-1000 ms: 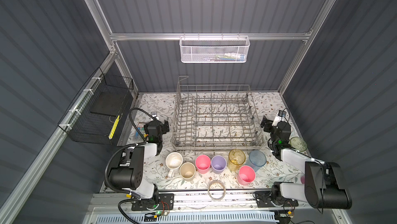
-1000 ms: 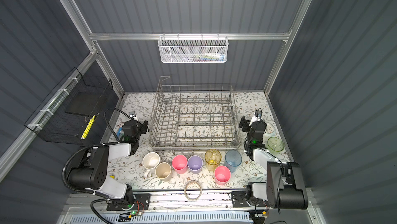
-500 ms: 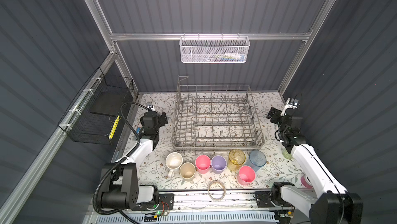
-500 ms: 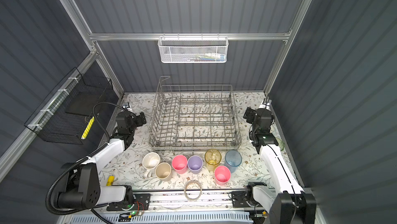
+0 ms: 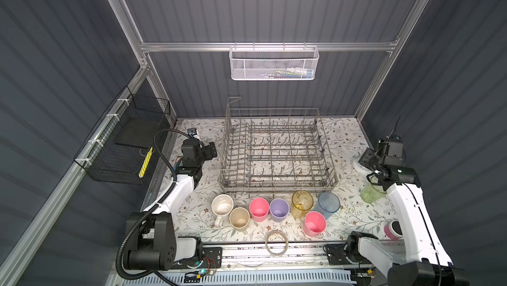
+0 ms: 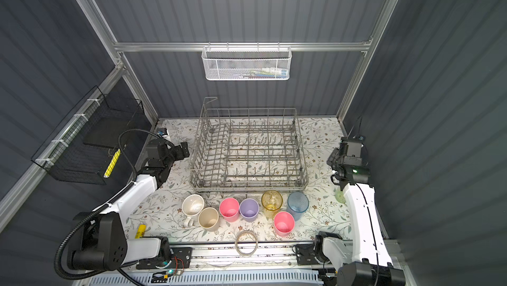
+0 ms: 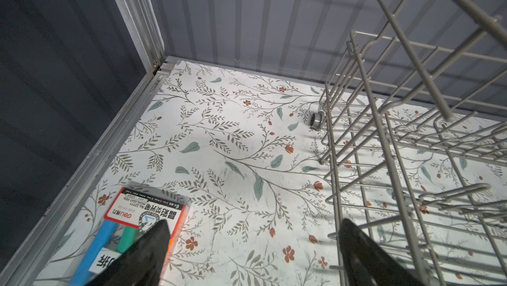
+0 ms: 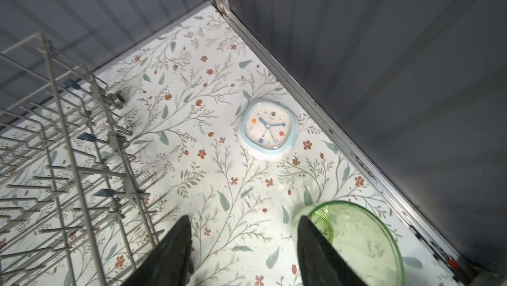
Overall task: Load the cups into the dish rack
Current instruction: 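Lower the right gripper onto the green glass cup and close it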
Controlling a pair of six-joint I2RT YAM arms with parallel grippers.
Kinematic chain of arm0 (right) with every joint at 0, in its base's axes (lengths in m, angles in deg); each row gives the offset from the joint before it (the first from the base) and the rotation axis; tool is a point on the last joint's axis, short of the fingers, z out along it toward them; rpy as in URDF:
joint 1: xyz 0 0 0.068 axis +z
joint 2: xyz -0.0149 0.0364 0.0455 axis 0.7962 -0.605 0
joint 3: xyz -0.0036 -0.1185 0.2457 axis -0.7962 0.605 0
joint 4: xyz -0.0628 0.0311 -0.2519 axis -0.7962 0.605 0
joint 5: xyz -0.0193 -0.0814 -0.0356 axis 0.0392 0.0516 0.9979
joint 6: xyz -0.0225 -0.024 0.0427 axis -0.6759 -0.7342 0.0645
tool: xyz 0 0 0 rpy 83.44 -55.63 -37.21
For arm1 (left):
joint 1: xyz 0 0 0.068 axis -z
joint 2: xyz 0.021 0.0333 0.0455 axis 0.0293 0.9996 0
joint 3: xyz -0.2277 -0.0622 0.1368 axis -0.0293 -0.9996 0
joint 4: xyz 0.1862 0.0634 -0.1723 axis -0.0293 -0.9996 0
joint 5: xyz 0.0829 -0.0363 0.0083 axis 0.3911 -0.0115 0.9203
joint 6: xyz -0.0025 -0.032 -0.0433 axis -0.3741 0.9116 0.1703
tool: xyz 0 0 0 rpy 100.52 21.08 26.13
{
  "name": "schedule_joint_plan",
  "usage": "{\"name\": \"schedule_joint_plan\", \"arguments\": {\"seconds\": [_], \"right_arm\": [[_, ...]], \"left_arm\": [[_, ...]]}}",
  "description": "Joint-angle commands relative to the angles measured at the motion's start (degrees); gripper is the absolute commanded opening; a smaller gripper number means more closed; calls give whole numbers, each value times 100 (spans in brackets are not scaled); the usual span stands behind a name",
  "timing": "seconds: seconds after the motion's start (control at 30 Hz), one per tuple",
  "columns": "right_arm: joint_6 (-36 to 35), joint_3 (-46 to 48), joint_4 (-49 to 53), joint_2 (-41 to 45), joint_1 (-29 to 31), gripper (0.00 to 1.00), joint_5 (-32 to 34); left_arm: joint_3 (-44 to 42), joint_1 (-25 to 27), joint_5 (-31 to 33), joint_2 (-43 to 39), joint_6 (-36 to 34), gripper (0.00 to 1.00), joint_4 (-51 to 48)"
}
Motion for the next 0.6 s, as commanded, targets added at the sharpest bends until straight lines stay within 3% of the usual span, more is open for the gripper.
{"name": "schedule_joint_plan", "arguments": {"seconds": [0.0,0.57], "right_arm": [[137,195,347,-43,-238,56,-240],[153,658,28,-511,-609,41,-238]], "left_arm": [[165,32,-296,-94,68,96,-41],[196,34,-407,-33,66,96,-60]]}}
